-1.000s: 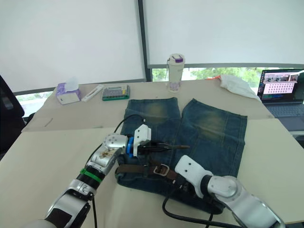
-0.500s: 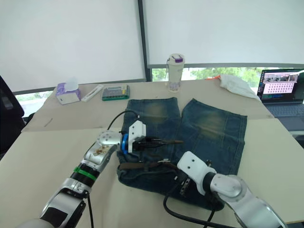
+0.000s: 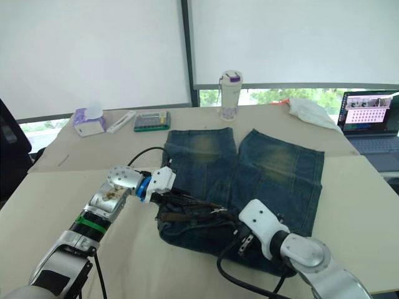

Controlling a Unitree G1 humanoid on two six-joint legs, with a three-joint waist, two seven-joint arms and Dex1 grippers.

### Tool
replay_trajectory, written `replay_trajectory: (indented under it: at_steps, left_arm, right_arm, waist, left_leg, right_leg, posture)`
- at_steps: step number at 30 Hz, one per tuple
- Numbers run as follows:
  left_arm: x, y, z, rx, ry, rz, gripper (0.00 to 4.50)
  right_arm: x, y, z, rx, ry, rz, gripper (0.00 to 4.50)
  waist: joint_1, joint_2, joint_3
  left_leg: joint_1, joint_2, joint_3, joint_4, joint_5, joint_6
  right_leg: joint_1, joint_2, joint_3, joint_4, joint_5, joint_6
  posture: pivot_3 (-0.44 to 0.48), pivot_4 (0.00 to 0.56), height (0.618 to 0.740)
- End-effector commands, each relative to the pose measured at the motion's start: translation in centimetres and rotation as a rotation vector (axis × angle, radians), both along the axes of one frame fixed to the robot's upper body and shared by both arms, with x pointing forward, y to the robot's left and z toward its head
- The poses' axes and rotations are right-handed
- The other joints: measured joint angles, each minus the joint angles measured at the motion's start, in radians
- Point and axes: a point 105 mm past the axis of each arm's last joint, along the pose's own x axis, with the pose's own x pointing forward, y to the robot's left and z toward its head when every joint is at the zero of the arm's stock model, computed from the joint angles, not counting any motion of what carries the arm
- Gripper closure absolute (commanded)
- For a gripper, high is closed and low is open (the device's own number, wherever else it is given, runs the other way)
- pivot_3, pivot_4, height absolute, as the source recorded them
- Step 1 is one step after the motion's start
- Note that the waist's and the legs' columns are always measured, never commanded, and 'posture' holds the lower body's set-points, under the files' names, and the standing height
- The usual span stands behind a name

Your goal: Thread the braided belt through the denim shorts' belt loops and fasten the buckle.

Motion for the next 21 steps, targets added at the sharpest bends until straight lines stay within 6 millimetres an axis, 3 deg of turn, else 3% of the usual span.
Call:
replay_trajectory:
  at_steps: [1,9,21]
  left_arm:
    - [0.0,0.4,0.3,0.064,-0.098,-0.053,4.5]
    - [0.2,-0.3,-0.3,0.115,-0.191,-0.105,4.5]
    - [-0.5,-1.6,1.5,0.054,-0.225,-0.21,4.5]
  right_arm:
    - [0.7,-0.9,1.4,-0.019,-0.079,-0.048,4.43]
    - [0.2,0.0,1.6,-0.058,-0.11,0.033,4.43]
    - [0.1,0.2,1.3,-0.206,-0.184,0.132,4.43]
  waist:
    - [0.0,0.0,0.0]
    - [0.0,0.0,0.0]
    - [-0.003,-0.001,0.001]
  left_leg:
    - [0.0,0.0,0.0,0.0,0.0,0.0]
    - [-0.001,0.0,0.0,0.0,0.0,0.0]
    - [-0.001,0.0,0.0,0.0,0.0,0.0]
  right_leg:
    - [0.0,0.0,0.0,0.0,0.0,0.0]
    - [0.0,0.0,0.0,-0.001,0.0,0.0]
    - [0.0,0.0,-0.001,-0.001,0.0,0.0]
  posture:
    - [0.0,0.15,0.74]
    - [0.0,0.15,0.74]
    - [0.0,0.15,0.74]
